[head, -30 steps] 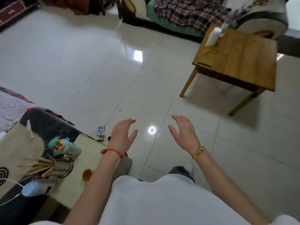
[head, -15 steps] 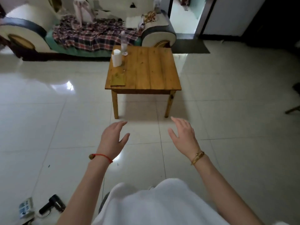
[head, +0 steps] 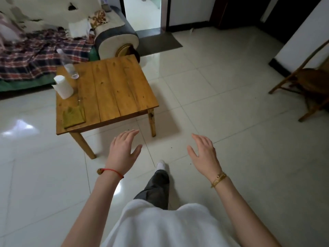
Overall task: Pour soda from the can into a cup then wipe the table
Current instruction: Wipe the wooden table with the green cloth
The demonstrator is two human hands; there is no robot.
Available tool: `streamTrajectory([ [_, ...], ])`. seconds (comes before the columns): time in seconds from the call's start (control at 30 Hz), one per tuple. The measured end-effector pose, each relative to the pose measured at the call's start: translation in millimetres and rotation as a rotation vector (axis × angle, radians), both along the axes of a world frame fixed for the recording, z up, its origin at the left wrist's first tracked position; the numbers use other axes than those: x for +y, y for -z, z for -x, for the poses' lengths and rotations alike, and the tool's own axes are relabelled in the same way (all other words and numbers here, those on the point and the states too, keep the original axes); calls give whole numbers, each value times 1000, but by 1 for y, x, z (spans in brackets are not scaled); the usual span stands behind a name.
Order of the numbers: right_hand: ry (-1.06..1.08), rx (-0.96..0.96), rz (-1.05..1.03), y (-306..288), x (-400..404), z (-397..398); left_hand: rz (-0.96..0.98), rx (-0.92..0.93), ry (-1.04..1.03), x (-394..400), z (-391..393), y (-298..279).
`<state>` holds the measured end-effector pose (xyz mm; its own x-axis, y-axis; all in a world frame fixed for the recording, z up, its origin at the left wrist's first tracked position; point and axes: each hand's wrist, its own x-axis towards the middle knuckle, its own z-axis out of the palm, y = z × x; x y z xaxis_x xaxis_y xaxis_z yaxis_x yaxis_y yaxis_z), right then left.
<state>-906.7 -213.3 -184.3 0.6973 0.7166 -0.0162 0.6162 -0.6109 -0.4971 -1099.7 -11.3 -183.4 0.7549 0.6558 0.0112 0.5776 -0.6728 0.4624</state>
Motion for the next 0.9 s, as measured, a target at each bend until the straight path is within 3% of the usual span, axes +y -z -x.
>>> streamTrajectory([
  [0.5, 133, -70, -66, -38, 176, -232, -50, -61, 156, 206, -257, -19],
  [0.9, 19, -5, 6, -11, 274, -344, 2, -23, 64, 285, -352, 0],
])
